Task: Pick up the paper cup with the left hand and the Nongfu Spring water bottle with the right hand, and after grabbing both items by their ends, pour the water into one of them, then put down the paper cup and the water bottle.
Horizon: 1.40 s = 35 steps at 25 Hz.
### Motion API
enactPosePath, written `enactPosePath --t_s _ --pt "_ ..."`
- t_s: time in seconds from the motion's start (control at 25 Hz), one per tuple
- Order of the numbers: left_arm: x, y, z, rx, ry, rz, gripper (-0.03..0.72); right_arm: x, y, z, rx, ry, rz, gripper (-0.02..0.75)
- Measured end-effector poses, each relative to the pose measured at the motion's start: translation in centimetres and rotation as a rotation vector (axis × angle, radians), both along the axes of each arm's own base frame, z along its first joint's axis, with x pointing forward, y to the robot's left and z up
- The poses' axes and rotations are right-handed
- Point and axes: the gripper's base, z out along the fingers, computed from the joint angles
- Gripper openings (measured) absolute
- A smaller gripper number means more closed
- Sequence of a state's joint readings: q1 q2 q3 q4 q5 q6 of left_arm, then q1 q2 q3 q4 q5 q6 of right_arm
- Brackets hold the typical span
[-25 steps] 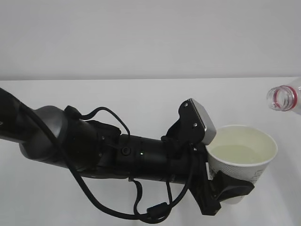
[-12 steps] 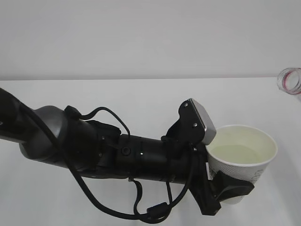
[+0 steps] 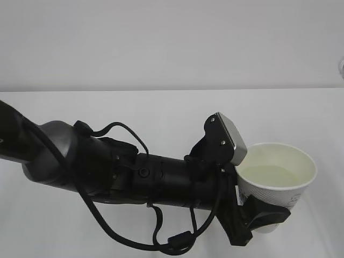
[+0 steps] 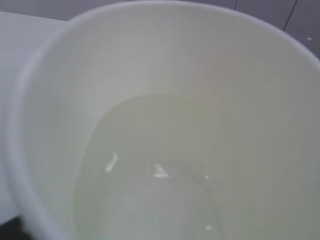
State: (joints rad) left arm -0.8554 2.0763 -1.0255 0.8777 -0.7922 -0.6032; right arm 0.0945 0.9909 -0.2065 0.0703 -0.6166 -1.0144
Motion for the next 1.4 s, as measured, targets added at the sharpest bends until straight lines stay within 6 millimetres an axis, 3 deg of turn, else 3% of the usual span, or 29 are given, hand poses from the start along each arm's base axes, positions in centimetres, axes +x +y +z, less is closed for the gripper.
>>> enactPosePath --t_s 0.28,0.72,1.4 --pt "0.0 0.0 0.0 0.000 0.000 0.000 0.506 0.0 0.0 0.3 0.419 -0.007 -0.030 0.438" --pt "0.0 0.0 0.0 0.000 0.000 0.000 0.505 0.1 -0.8 0.3 0.791 -0.022 -0.133 0.438" --pt "0.0 0.0 0.0 0.000 0.000 0.000 0.504 2.1 -1.1 -3.5 0.874 0.118 -0.271 0.438"
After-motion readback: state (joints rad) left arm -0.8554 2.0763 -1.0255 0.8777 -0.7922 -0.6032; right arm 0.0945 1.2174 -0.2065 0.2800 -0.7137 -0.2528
